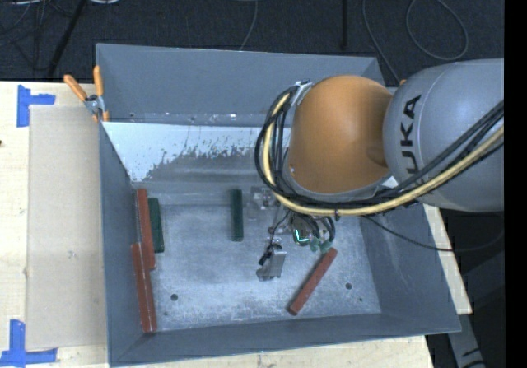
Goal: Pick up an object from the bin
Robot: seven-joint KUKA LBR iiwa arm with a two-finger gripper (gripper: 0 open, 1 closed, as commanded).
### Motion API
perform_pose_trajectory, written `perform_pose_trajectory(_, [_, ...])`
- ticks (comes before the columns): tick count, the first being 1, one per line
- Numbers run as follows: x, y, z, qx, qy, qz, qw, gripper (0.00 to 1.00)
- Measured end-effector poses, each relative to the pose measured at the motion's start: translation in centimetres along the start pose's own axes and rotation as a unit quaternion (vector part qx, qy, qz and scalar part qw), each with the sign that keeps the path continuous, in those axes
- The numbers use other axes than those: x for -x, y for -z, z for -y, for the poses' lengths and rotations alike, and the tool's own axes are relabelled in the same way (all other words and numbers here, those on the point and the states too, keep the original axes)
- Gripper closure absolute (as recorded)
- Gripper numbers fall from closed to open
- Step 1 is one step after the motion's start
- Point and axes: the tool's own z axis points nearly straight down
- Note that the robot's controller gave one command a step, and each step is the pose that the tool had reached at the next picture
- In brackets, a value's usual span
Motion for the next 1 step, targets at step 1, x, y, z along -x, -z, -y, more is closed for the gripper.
perform_pose_trajectory(1, [1.03, -12.36, 8.39, -0.001, 0.134, 0.0007, 0.991, 0.0])
